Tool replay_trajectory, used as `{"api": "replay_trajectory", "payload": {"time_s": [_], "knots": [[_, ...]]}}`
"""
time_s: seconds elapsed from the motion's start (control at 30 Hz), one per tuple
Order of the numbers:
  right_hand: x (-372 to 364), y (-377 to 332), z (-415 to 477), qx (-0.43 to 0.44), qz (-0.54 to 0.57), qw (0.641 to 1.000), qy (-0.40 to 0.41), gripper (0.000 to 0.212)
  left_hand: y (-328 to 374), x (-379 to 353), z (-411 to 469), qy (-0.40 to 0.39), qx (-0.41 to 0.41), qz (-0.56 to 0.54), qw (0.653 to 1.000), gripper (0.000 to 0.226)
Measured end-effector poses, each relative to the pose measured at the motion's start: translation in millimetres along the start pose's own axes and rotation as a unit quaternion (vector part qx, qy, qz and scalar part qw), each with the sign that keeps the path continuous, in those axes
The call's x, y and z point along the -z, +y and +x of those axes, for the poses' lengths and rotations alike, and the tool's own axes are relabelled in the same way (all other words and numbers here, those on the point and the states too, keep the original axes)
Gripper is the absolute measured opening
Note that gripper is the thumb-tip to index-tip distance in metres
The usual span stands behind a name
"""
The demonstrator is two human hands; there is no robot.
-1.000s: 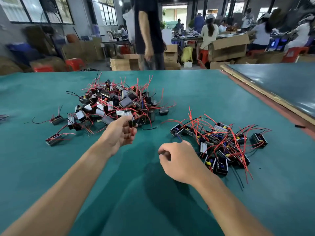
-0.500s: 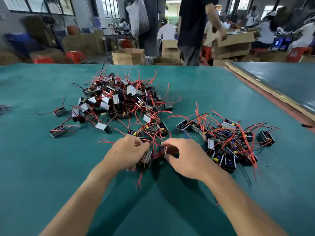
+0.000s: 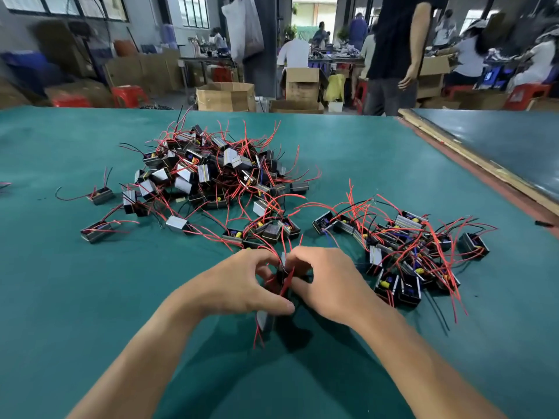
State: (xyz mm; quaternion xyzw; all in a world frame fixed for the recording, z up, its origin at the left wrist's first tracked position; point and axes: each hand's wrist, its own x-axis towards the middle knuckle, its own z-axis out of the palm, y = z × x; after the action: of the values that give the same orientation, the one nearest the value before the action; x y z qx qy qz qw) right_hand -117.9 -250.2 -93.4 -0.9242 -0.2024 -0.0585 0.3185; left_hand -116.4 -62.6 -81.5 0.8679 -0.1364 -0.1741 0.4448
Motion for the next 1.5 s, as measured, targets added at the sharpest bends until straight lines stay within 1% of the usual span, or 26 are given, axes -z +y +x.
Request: {"api": "replay_trajectory", "payload": {"time_s": [0.07, 0.17, 0.23, 0.33, 0.4, 0.43, 0.5, 0.53, 0.6, 0.67, 0.73, 0.83, 0.9, 0.93, 1.0, 1.07, 1.13, 1.2, 1.27, 1.3, 1.33, 1.37, 1.4, 1.43, 1.47, 1.5], "knots": [[1.1, -0.3, 0.6, -0.013, 0.013, 0.999, 0.032, 0.017, 1.4, -4.3, 3.4, 0.034, -0.022, -0.008, 0.999, 0.046], [8.2, -0.1, 2.9, -0.031, 0.033, 0.996, 0.081, 0.018, 4.0, -8.1, 9.0, 0.076, -0.022, -0.073, 0.994, 0.015], [12.9, -1.1, 3.0, -0.036, 0.028, 0.994, 0.102, 0.018, 4.9, -9.3, 11.6, 0.102, -0.002, -0.114, 0.988, 0.008], [14.9, -1.5, 2.4, -0.054, -0.017, 0.995, 0.081, 0.017, 4.0, -9.5, 15.6, 0.153, 0.014, -0.161, 0.975, 0.018], [16.1, -1.9, 1.4, -0.065, -0.037, 0.996, 0.057, 0.014, 4.2, -7.0, 17.4, 0.207, 0.016, -0.193, 0.959, 0.02], [17.1, -2.8, 0.9, -0.069, -0.037, 0.996, 0.049, 0.013, 4.5, -4.5, 17.6, 0.239, 0.016, -0.21, 0.948, 0.029], [19.3, -5.4, 0.6, -0.076, -0.022, 0.996, 0.039, 0.011, -0.6, 3.1, 19.5, 0.304, 0.025, -0.232, 0.924, 0.062], [19.9, -6.4, 0.8, -0.073, -0.009, 0.996, 0.04, 0.01, -4.5, 8.0, 19.7, 0.327, 0.03, -0.232, 0.916, 0.072], [20.5, -7.0, 0.9, -0.065, 0.004, 0.997, 0.047, 0.015, -11.5, 17.0, 20.0, 0.359, 0.025, -0.218, 0.907, 0.078], [19.6, -5.1, 1.0, -0.054, -0.009, 0.998, 0.044, 0.01, -15.8, 21.3, 20.9, 0.383, 0.03, -0.196, 0.902, 0.091], [19.3, -1.3, 1.3, -0.048, -0.003, 0.997, 0.067, 0.012, -17.2, 19.7, 21.0, 0.385, 0.032, -0.151, 0.91, 0.097], [22.6, 2.6, 3.7, -0.045, 0.012, 0.992, 0.121, 0.021, -14.9, 7.7, 19.1, 0.361, 0.001, -0.059, 0.931, 0.08], [24.6, 5.1, 5.1, -0.05, 0.012, 0.992, 0.119, 0.028, -8.3, -1.4, 14.8, 0.331, -0.018, 0.015, 0.943, 0.064], [25.2, 6.6, 5.2, -0.057, 0.012, 0.992, 0.109, 0.03, -5.2, -5.2, 13.0, 0.315, -0.024, 0.05, 0.948, 0.062], [26.5, 8.5, 5.9, -0.073, 0.024, 0.993, 0.087, 0.033, -1.2, -10.5, 10.6, 0.285, -0.03, 0.114, 0.951, 0.066], [28.3, 6.0, 6.4, -0.085, 0.097, 0.989, 0.067, 0.036, 1.3, -11.7, 8.4, 0.247, -0.028, 0.167, 0.954, 0.075], [30.2, 0.4, 7.2, -0.093, 0.227, 0.969, 0.042, 0.039, 1.8, -10.5, 6.8, 0.198, -0.019, 0.214, 0.956, 0.083], [34.5, -3.4, 7.2, -0.098, 0.35, 0.932, 0.004, 0.039, 0.6, -8.5, 6.7, 0.175, -0.016, 0.222, 0.959, 0.076], [38.9, -4.1, 5.8, -0.106, 0.433, 0.894, -0.044, 0.039, -0.3, -5.5, 7.5, 0.19, -0.016, 0.189, 0.963, 0.062], [40.1, -4.2, 5.4, -0.112, 0.452, 0.882, -0.071, 0.038, -0.2, -4.3, 8.1, 0.202, -0.016, 0.153, 0.967, 0.056], [39.5, -4.5, 4.8, -0.122, 0.445, 0.883, -0.09, 0.037, 0.5, -2.9, 8.9, 0.209, -0.014, 0.094, 0.973, 0.049], [36.8, -3.8, 4.1, -0.128, 0.399, 0.903, -0.096, 0.034, 2.3, -1.0, 9.4, 0.211, -0.012, 0.017, 0.977, 0.044], [32.1, -1.5, 3.8, -0.126, 0.311, 0.938, -0.087, 0.031, 4.6, 1.3, 9.2, 0.209, -0.014, -0.064, 0.976, 0.04], [27.8, 2.1, 4.0, -0.115, 0.192, 0.972, -0.066, 0.027, 6.4, 3.8, 8.3, 0.205, -0.018, -0.136, 0.969, 0.036], [24.4, 4.7, 4.1, -0.1, 0.084, 0.99, -0.051, 0.02, 7.9, 6.2, 7.7, 0.197, -0.02, -0.19, 0.961, 0.032], [21.6, 6.5, 4.0, -0.09, 0.018, 0.995, -0.045, 0.017, 9.0, 8.2, 6.8, 0.186, -0.02, -0.225, 0.956, 0.029]]}}
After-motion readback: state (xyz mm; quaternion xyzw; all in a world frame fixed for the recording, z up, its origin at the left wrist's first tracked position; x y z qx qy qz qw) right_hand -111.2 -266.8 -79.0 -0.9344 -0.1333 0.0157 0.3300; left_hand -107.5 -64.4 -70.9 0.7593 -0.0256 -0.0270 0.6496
